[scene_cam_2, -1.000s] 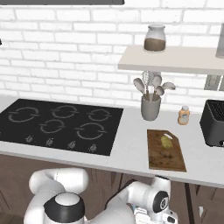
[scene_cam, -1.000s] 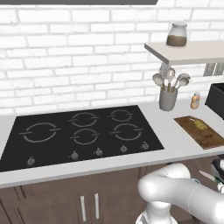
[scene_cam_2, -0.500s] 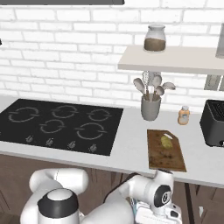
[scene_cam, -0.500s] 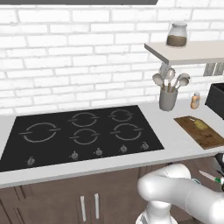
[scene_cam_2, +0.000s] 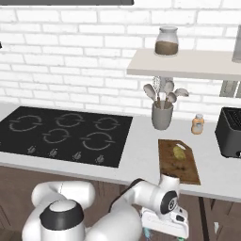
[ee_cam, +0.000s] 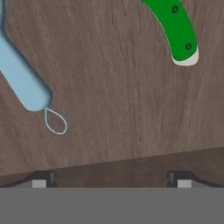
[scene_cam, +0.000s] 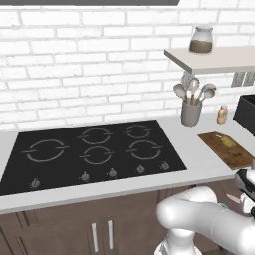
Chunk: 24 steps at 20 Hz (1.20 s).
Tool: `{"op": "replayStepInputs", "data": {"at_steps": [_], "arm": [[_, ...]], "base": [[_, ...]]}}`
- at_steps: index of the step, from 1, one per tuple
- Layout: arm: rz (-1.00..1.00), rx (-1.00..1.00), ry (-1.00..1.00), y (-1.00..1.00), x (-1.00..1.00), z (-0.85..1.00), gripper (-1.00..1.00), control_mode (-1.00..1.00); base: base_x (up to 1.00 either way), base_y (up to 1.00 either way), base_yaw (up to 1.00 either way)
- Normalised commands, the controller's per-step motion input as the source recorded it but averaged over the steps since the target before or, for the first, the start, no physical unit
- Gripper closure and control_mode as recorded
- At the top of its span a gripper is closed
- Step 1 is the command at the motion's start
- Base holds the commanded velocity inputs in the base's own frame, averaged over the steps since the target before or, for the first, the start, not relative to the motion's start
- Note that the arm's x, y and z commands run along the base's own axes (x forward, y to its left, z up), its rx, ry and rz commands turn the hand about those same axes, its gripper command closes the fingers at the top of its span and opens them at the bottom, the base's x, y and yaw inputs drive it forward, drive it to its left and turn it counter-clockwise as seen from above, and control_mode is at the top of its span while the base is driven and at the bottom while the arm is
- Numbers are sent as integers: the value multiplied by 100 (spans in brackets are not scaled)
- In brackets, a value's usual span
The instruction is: Place the appropriate cutting tool for cutting the potato skin on the cutting board.
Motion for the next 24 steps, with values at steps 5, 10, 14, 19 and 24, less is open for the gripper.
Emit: {"op": "replayStepInputs", "data": {"at_steps": [5, 10, 14, 19, 24], "arm": [[0, -2, -6, 30, 22, 0, -100, -100], [4, -3, -6, 33, 0, -17, -100, -100], [3, -2, -14, 20, 15, -20, -100, -100], [4, -3, -14, 9, 24, -21, -100, -100], [2, -1, -9, 0, 1, -22, -100, -100]], "base": [[0, 0, 0], [0, 0, 0], [0, 0, 0], [0, 0, 0], [0, 0, 0]]}}
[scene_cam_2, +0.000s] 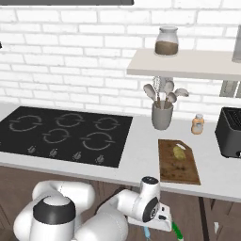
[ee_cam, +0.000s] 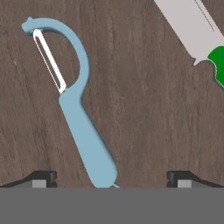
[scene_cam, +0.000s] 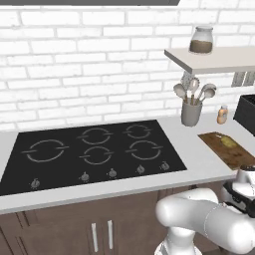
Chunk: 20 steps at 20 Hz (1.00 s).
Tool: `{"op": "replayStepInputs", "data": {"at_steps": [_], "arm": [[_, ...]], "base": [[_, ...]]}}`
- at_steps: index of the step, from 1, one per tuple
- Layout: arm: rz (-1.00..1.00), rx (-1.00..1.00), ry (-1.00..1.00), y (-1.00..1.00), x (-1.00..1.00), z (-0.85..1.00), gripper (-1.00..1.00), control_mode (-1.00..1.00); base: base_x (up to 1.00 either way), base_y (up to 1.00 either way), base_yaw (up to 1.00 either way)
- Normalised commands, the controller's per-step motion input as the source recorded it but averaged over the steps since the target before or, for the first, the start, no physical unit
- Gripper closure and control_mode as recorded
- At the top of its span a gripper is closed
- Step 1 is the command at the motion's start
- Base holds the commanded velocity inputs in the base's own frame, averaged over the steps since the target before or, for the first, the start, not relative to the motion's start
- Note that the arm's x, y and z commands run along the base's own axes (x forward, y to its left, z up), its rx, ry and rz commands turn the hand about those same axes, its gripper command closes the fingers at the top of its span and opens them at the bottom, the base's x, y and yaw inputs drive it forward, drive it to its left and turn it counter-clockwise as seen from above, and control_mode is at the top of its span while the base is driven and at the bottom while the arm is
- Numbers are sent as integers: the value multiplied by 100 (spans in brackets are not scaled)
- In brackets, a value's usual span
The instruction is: Place the appropriate cutting tool for cutting the potato skin on the cutting board.
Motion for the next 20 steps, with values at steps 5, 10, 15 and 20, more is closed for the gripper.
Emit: {"op": "replayStepInputs", "data": {"at_steps": [5, 10, 15, 20], "arm": [[2, 0, -1, 0, 16, -13, -100, -100], [4, 0, 0, 0, 20, -6, -100, -100], [2, 0, 0, 2, 6, -15, -100, -100], [0, 0, 0, 4, -4, -25, 100, -100]], "base": [[0, 0, 0], [0, 0, 0], [0, 0, 0], [0, 0, 0]]}}
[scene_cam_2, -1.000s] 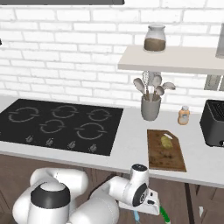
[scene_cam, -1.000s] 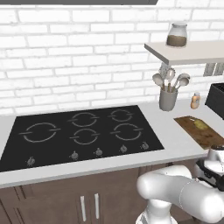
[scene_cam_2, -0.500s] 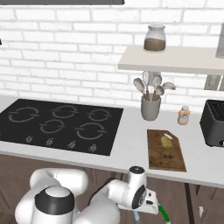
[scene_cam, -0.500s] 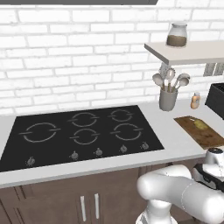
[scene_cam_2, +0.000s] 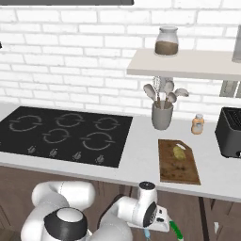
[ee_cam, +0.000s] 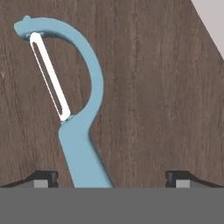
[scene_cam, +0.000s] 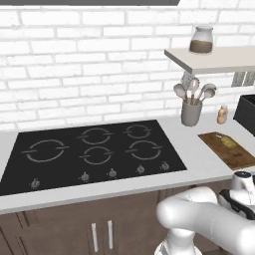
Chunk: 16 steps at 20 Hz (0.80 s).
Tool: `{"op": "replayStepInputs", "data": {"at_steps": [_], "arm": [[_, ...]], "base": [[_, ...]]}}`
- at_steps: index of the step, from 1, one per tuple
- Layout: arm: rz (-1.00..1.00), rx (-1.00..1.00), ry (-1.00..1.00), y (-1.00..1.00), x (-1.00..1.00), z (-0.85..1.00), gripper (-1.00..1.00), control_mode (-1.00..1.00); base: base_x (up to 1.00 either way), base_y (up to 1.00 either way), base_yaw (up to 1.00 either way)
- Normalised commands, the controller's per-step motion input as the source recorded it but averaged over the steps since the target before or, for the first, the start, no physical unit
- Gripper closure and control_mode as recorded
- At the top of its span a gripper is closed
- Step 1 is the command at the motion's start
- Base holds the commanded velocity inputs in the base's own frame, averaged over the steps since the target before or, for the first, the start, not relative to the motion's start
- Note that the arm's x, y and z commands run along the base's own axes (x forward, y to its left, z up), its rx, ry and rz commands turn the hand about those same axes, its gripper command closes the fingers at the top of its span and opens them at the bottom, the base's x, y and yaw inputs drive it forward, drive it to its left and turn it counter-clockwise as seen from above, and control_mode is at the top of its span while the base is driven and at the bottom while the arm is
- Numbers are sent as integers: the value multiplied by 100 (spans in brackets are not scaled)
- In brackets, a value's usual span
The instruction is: Place the appropriate cutting tool for cutting the potato skin on the cutting board.
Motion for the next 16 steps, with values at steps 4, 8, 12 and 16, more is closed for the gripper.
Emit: {"op": "replayStepInputs", "data": {"at_steps": [4, 8, 12, 16], "arm": [[0, 0, 0, 8, -3, -28, 100, -100], [0, 0, 0, 0, -4, -9, 100, -100], [0, 0, 0, 0, -28, 2, 100, -100], [0, 0, 0, -1, -70, 52, 100, -100]], "base": [[0, 0, 0], [0, 0, 0], [0, 0, 0], [0, 0, 0]]}}
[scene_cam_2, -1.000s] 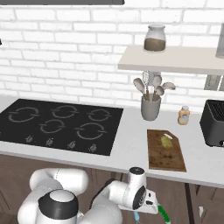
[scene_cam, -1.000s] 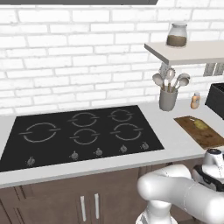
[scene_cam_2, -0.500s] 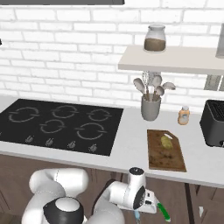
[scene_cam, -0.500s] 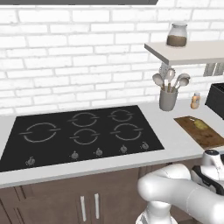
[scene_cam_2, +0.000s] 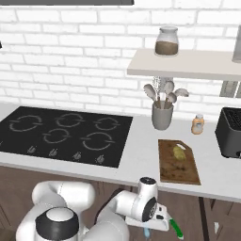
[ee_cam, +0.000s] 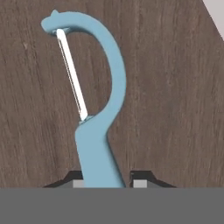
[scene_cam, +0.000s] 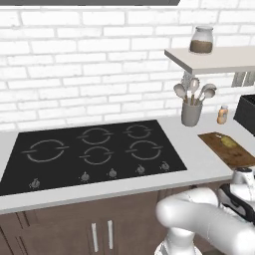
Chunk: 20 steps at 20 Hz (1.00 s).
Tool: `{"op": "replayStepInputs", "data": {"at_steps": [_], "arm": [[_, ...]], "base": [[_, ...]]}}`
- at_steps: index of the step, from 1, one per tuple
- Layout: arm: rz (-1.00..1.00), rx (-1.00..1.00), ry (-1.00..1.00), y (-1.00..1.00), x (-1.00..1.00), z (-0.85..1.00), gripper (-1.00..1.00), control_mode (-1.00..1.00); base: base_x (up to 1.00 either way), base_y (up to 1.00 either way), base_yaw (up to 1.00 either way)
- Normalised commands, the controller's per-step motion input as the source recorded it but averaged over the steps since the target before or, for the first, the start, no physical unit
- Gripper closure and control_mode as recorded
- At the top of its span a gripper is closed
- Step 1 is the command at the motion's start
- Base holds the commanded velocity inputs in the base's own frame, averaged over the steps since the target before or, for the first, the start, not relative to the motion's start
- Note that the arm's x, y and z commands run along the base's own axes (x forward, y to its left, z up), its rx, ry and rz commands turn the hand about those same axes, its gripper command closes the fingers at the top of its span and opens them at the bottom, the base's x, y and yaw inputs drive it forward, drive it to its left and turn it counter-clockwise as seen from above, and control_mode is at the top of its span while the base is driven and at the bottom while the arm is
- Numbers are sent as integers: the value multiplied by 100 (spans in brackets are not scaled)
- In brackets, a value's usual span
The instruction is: Place the appropriate cutting tool for cutting the potato skin on the cutting board.
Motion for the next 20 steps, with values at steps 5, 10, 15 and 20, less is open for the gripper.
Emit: {"op": "replayStepInputs", "data": {"at_steps": [5, 10, 15, 20], "arm": [[0, 0, -3, 0, -41, 97, 100, -100], [1, 0, -3, -7, -32, 100, 100, -100], [8, 0, -4, -38, -9, 96, 100, -100], [1, 0, -1, -56, 31, 92, 100, -100]], "base": [[0, 0, 0], [0, 0, 0], [0, 0, 0], [0, 0, 0]]}}
